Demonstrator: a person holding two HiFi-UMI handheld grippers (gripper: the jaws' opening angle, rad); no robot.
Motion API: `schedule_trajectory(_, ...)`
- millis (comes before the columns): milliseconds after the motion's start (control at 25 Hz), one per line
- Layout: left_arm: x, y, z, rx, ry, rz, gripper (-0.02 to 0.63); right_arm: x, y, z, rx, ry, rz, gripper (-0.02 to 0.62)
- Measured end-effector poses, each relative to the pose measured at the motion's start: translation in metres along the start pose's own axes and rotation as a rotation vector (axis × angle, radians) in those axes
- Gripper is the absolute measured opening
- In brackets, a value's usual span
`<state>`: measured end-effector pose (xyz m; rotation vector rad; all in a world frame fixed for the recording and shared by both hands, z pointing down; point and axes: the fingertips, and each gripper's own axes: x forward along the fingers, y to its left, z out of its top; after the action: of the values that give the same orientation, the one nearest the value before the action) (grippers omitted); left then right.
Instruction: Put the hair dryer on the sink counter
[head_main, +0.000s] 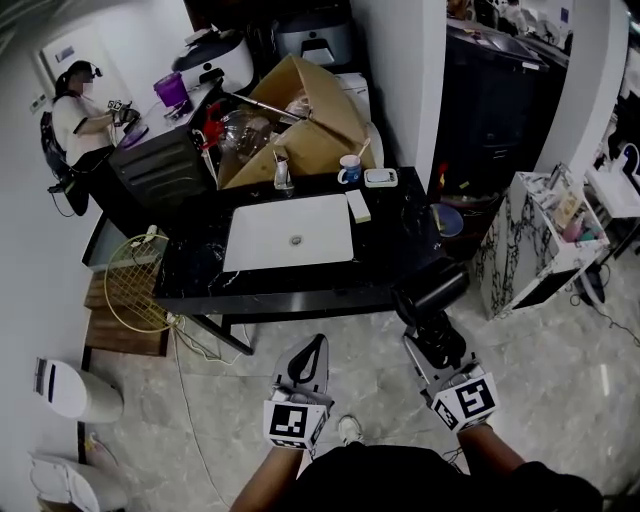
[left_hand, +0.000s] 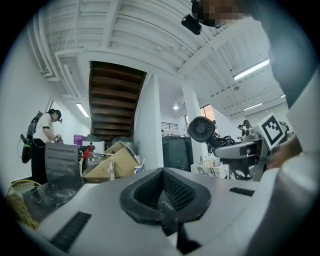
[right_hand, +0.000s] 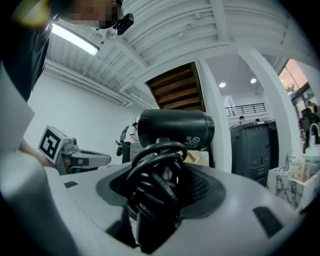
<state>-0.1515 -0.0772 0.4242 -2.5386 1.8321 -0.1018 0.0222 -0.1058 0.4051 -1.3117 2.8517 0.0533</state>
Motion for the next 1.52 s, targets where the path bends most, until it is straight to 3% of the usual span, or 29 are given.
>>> schedule_trajectory(280, 0.02, 0.042, -0.015, 0.008, 0.06, -0.02, -0.005, 0.037, -0.011, -0.028, 0.023, 0.057, -0.066, 0.255)
schedule_trajectory(400, 0.028, 0.062, -0.019, -0.005, 0.044, -0.014, -0.005, 0.051, -0.02, -0.033, 0.044, 0.076, -0.102, 0.255)
schedule_trajectory(760, 0.082, 0.089, -0.035, -0.016, 0.08, -0.012, -0.005, 0.096, -0.056, -0.046, 0.022, 0.098, -0.129, 0.255)
schedule_trajectory(1040, 0.145, 0.104, -0.04, -0.022, 0.095, -0.017, -0.005, 0.153, -0.097, -0.054, -0.019, 0.112, -0.119, 0.255)
schedule_trajectory(1520, 0.239, 0.127, -0.05, -0.046, 0.124, 0.043, -0.005, 0.221, -0.161, -0.093, -0.012, 0.184, -0.084, 0.255)
